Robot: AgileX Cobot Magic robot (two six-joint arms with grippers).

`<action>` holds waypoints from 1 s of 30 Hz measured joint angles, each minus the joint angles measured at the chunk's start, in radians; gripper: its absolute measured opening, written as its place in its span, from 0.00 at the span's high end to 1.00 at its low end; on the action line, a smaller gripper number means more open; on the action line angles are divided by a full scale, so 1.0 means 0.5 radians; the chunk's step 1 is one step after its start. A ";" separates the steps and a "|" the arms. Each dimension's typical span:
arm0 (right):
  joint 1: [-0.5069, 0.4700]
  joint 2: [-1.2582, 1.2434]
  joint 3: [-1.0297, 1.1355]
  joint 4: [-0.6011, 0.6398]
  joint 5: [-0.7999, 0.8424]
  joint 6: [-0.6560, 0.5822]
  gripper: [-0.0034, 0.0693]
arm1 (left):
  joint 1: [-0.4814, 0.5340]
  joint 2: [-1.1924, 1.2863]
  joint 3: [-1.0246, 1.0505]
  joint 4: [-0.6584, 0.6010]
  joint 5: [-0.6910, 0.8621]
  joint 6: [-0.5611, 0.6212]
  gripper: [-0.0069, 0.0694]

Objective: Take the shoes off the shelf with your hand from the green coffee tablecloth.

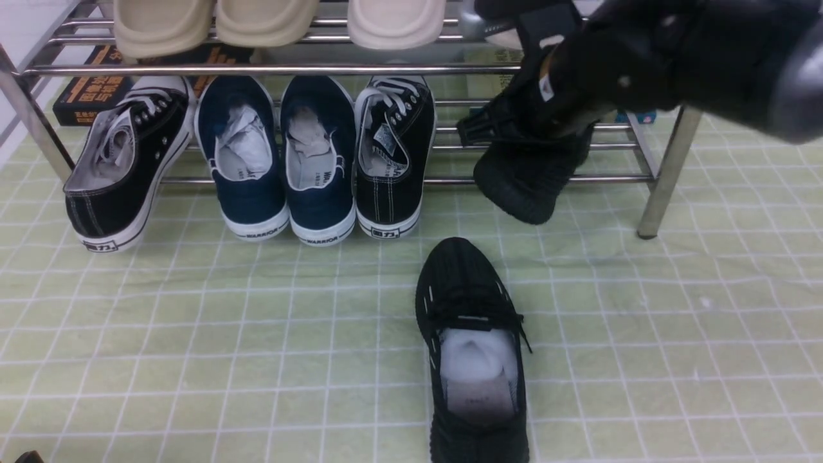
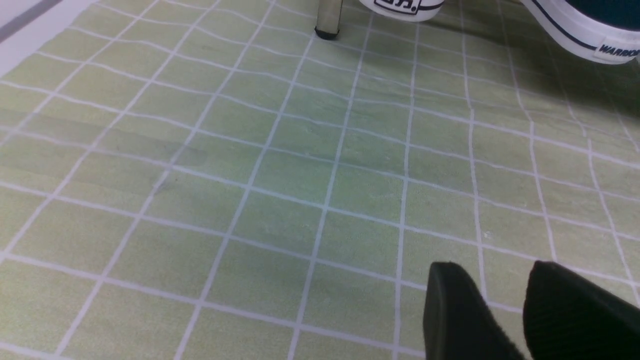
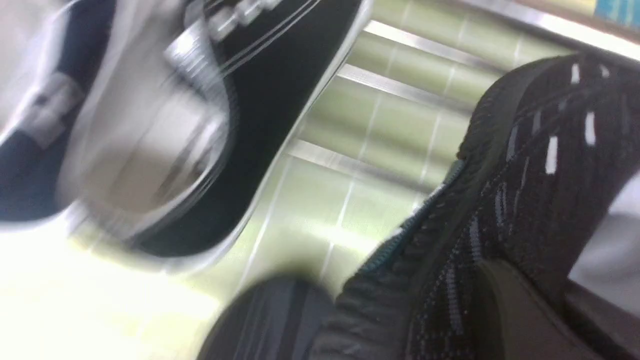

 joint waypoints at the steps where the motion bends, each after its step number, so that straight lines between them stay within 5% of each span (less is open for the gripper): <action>1: 0.013 -0.019 0.000 0.015 0.026 -0.018 0.94 | 0.000 0.000 0.000 0.000 0.000 0.000 0.59; 14: 0.426 -0.508 0.000 0.464 0.778 -0.450 0.94 | 0.000 0.000 0.000 0.000 0.000 0.000 0.59; 21: 0.772 -0.445 0.000 0.888 0.705 -0.700 0.94 | 0.000 0.000 0.000 0.000 0.000 0.000 0.59; 30: 0.869 -0.174 0.000 0.926 0.318 -0.654 0.93 | 0.000 0.000 0.000 0.000 0.000 0.000 0.59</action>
